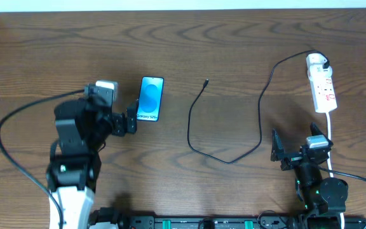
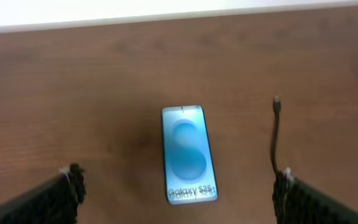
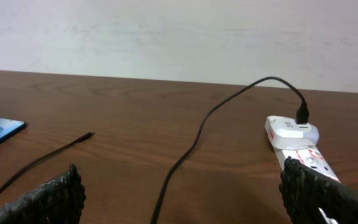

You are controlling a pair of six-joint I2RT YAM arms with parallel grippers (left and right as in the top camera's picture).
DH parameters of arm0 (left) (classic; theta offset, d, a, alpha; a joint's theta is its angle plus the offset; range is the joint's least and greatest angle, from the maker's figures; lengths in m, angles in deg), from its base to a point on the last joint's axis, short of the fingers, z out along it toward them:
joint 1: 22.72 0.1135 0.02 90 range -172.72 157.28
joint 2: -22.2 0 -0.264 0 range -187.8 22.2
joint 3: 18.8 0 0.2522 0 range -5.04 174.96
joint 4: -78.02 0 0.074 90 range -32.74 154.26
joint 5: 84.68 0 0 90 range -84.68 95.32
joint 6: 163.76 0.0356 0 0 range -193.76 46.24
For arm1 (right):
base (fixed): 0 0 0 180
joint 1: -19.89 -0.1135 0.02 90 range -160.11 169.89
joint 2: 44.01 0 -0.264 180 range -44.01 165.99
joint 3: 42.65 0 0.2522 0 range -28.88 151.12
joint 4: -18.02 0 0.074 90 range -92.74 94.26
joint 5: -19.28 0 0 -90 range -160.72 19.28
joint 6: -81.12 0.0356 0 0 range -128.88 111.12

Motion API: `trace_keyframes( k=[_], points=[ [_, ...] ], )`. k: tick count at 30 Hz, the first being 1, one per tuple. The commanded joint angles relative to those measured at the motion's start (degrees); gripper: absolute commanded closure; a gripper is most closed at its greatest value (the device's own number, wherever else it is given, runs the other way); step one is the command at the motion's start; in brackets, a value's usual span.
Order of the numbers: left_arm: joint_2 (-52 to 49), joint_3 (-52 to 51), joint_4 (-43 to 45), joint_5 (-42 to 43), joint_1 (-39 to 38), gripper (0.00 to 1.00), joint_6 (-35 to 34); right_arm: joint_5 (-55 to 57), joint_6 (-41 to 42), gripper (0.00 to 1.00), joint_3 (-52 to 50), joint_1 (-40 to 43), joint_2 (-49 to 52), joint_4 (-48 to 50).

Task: Plug charger to phone and switch on socket
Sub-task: 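Move the left gripper forward over the blue phone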

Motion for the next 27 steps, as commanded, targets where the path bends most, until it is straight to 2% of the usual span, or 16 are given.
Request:
trace_keyframes(
  k=[1, 5, 16, 27],
  points=[
    [-6.8, 8.5, -4.5, 3.7, -0.2, 0.02, -1.0, 0.2, -0.4, 0.01, -0.1, 0.1, -0.4, -0.1],
    [-13.6, 16.0, -10.4, 4.0, -1.7, 0.02, -1.0, 0.3, -0.4, 0.01, -0.1, 0.1, -0.4, -0.1],
    [-36.9, 40.8, -33.8, 3.1, -4.5, 0.02, -0.9, 0.2, -0.4, 0.01, -0.1, 0.1, -0.4, -0.1],
    [-42.0, 41.1, -33.5, 3.1, -4.5, 0.02, -0.7, 0.2, -0.4, 0.01, -0.1, 0.1, -0.4, -0.1]
  ],
)
